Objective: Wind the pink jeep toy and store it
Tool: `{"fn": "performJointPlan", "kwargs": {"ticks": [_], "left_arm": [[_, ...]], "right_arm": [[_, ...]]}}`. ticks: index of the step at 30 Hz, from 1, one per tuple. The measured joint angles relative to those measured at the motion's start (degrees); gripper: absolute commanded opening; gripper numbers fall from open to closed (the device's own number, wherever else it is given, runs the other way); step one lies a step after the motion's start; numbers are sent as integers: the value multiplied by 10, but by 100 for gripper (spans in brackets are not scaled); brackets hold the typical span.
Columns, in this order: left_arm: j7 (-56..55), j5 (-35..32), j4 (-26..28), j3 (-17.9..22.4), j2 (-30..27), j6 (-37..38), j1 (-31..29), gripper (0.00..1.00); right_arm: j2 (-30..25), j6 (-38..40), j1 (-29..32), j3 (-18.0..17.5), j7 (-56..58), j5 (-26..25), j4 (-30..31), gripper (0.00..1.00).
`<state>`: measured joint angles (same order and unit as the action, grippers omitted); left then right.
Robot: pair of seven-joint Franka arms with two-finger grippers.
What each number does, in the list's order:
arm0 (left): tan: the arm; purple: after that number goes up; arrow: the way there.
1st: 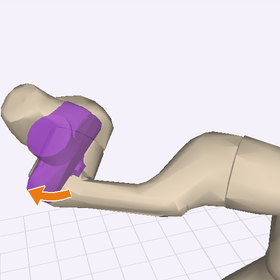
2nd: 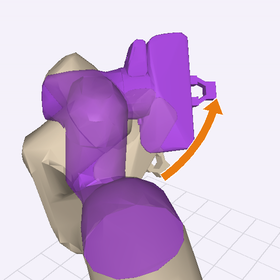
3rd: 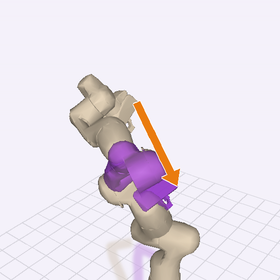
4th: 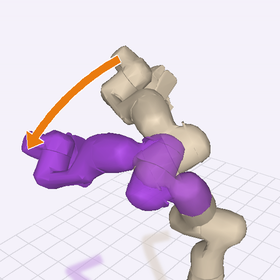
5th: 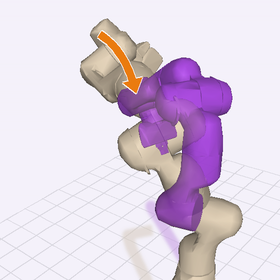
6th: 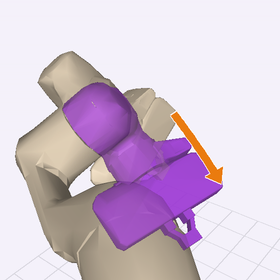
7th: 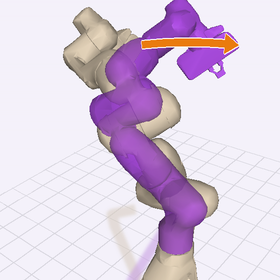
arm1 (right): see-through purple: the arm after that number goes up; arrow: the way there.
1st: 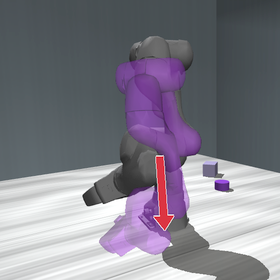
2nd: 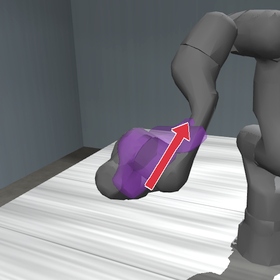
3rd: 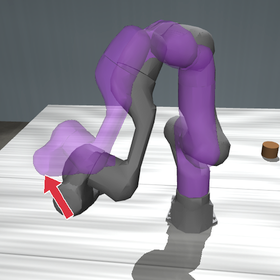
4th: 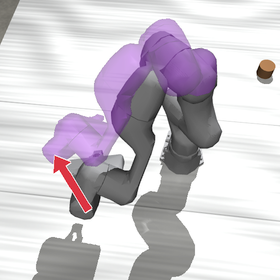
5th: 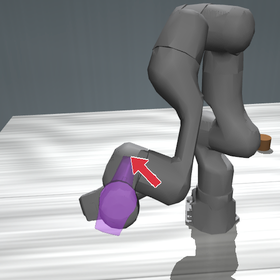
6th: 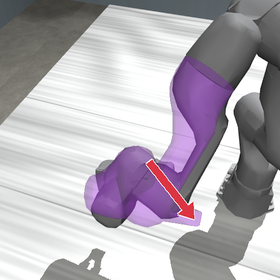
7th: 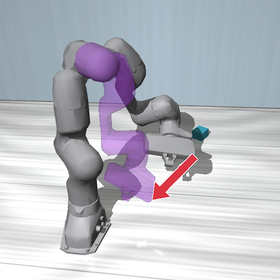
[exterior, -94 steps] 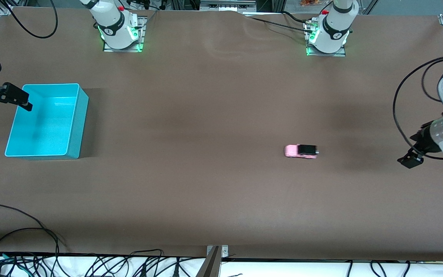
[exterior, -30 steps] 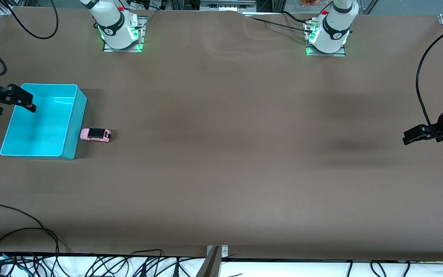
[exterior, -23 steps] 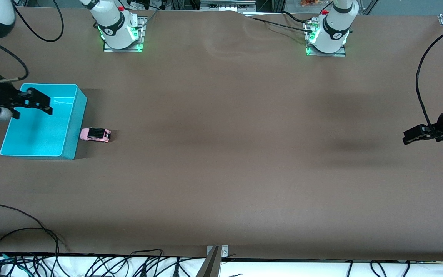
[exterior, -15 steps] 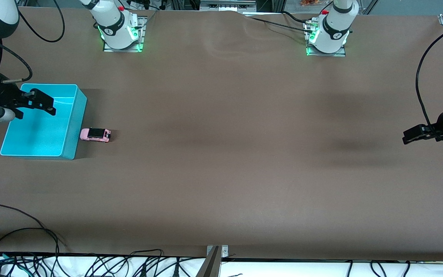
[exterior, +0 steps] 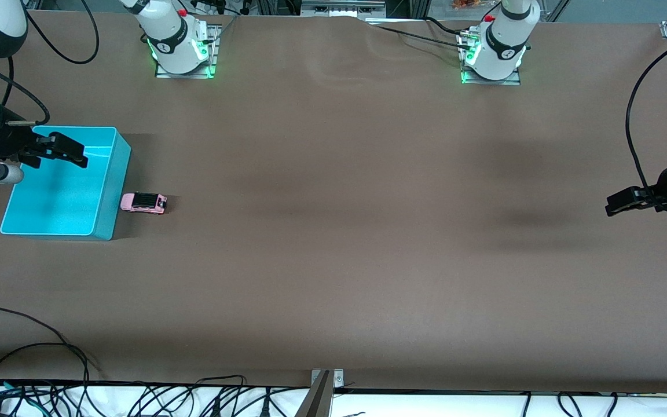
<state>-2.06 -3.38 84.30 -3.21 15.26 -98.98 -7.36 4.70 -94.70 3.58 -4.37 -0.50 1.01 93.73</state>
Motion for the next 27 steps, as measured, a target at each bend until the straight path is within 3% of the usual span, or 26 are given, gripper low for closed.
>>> {"fn": "performJointPlan", "kwargs": {"ticks": [17, 27], "left_arm": [[0, 0, 0, 0, 0, 1, 0, 100], [0, 0, 0, 0, 0, 1, 0, 100]], "right_arm": [[49, 3, -1, -2, -10, 16, 5, 100], [63, -95, -1, -9, -19, 18, 74, 100]]}}
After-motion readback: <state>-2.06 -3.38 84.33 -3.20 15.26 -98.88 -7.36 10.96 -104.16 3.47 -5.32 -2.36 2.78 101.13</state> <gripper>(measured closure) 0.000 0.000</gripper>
